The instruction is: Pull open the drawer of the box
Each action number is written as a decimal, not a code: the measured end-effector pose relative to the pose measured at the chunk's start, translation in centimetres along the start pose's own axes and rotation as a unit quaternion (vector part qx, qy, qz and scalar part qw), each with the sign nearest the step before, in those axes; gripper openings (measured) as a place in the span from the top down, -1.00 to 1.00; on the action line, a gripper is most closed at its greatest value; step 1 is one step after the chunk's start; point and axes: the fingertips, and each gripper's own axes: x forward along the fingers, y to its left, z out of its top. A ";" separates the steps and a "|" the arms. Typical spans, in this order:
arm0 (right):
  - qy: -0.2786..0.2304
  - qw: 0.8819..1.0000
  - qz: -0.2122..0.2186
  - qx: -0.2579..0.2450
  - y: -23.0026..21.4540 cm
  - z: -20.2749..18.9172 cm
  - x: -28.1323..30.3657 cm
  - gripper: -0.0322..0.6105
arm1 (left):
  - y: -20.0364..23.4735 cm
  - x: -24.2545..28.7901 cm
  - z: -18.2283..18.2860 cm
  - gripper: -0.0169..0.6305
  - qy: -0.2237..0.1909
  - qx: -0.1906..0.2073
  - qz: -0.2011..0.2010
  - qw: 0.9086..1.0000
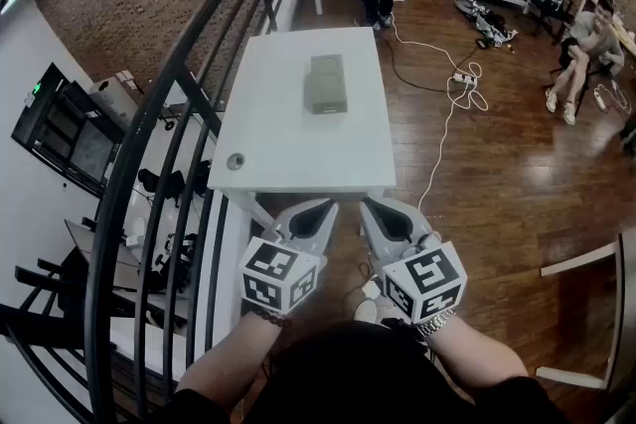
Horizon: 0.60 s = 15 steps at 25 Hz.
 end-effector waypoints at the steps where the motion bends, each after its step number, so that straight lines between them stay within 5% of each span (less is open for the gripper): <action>1: 0.001 1.000 0.001 -0.001 -0.5 -0.2 -0.1 0.93 | 0.0 0.5 -0.1 0.90 0.000 -0.002 0.002 1.000; 15: 0.014 1.000 0.023 -0.012 -4.6 -0.6 0.9 0.93 | 1.0 5.4 0.6 0.90 -0.004 -0.030 0.025 0.999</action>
